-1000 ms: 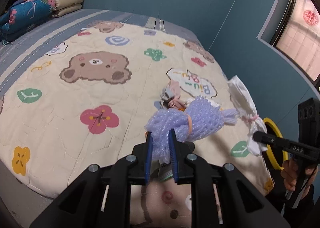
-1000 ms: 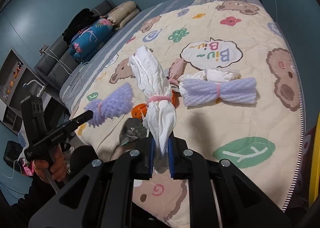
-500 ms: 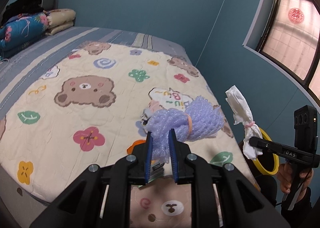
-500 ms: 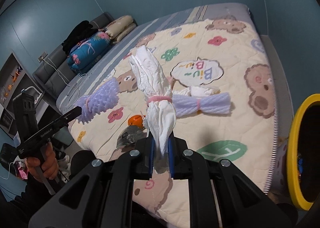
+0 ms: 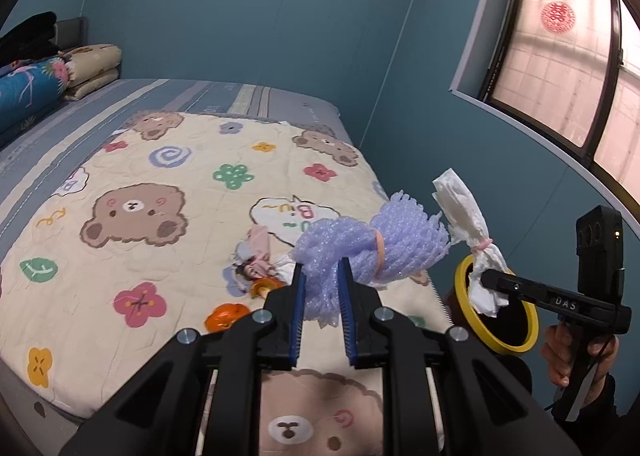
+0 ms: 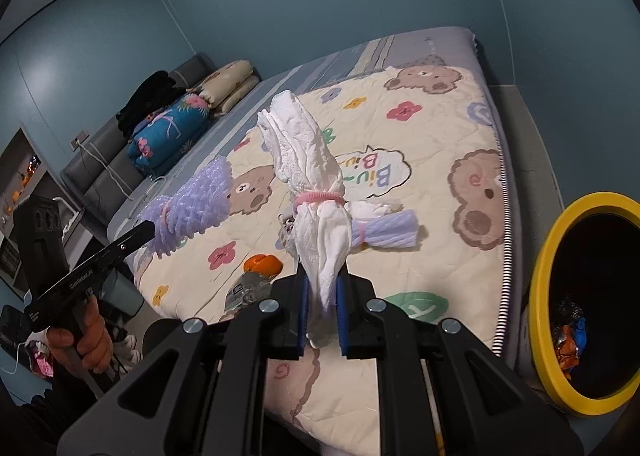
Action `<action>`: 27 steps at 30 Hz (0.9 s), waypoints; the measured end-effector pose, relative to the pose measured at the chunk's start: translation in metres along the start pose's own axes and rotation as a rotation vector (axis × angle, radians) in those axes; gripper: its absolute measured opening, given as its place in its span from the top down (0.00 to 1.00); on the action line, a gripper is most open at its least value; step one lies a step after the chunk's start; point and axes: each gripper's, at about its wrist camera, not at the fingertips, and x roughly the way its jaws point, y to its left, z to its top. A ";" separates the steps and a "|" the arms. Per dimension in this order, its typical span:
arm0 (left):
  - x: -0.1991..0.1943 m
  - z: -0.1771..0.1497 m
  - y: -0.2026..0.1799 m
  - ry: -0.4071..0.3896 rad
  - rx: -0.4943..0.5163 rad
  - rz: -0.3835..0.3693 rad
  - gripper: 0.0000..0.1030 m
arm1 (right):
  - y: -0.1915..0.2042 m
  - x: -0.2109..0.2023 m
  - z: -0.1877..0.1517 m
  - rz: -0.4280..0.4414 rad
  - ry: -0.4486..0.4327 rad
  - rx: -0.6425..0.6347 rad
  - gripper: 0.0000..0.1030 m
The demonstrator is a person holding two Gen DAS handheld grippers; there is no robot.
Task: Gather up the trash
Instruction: 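Lift and carry the tissue bundle and foam sleeve with both tools over the bin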
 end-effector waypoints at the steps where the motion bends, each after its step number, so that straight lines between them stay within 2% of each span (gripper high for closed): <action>1: 0.000 0.001 -0.005 -0.002 0.007 -0.004 0.85 | -0.003 -0.004 0.000 -0.003 -0.007 0.003 0.89; 14: 0.008 0.012 -0.072 -0.025 0.132 -0.061 0.85 | -0.041 -0.047 0.001 -0.070 -0.097 0.060 0.89; 27: 0.035 0.022 -0.133 -0.010 0.235 -0.144 0.85 | -0.082 -0.097 0.001 -0.168 -0.205 0.138 0.89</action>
